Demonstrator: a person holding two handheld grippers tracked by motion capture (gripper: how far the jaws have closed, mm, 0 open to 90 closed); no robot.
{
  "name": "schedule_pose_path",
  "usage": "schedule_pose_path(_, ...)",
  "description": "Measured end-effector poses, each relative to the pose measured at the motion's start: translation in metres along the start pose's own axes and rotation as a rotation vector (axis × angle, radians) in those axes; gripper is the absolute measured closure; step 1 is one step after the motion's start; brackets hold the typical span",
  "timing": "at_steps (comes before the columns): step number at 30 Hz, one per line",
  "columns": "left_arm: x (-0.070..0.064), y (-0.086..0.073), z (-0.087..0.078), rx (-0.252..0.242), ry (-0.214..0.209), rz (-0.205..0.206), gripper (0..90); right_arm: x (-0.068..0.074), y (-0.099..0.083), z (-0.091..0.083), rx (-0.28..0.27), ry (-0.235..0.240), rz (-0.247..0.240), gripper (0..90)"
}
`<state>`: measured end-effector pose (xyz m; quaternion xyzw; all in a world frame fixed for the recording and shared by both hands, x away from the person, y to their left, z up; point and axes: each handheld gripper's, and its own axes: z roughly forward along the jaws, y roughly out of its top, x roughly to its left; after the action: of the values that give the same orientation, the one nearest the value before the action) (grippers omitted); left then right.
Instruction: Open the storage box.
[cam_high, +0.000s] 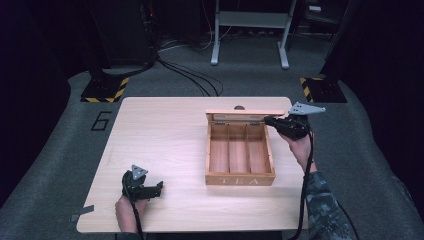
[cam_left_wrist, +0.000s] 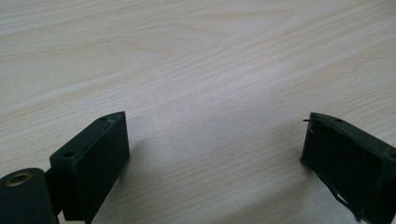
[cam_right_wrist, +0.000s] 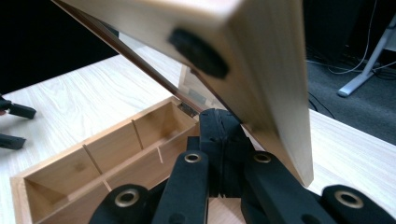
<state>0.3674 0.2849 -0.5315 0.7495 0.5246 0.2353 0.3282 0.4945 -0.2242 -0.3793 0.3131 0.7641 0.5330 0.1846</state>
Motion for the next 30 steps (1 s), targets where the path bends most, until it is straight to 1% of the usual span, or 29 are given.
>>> schedule_pose_path(2,0.0000,0.0000,0.0000,0.000,0.000,0.000,7.2,0.0020,0.0009,-0.0022,-0.004,0.002,0.001,90.0)
schedule_pose_path(3,0.0000,0.0000,0.0000,0.000,0.000,0.001,7.2,0.0025,0.0009,-0.0025,-0.004,0.002,-0.010,90.0)
schedule_pose_path(6,0.0000,0.0000,0.0000,0.000,-0.002,0.000,7.2,0.0038,0.0015,-0.0028,0.008,-0.002,-0.018,90.0)
schedule_pose_path(17,-0.0001,0.0000,0.0000,0.000,-0.002,0.000,7.2,0.0035,0.0017,-0.0023,0.000,-0.006,-0.007,90.0)
schedule_pose_path(19,-0.0001,0.0000,0.0000,0.000,-0.002,0.000,7.2,0.0037,0.0014,-0.0003,0.008,-0.001,-0.015,90.0)
schedule_pose_path(25,0.0000,0.0000,0.0000,0.000,-0.002,0.000,7.2,0.0037,0.0023,0.0021,0.009,0.001,-0.009,90.0)
schedule_pose_path(29,0.0000,0.0000,0.0000,0.000,-0.002,0.000,7.2,0.0053,0.0039,0.0032,0.020,0.003,-0.025,90.0)
schedule_pose_path(30,0.0000,0.0000,0.0000,0.000,-0.002,0.000,7.2,0.0054,0.0036,0.0030,0.021,0.006,-0.018,90.0)
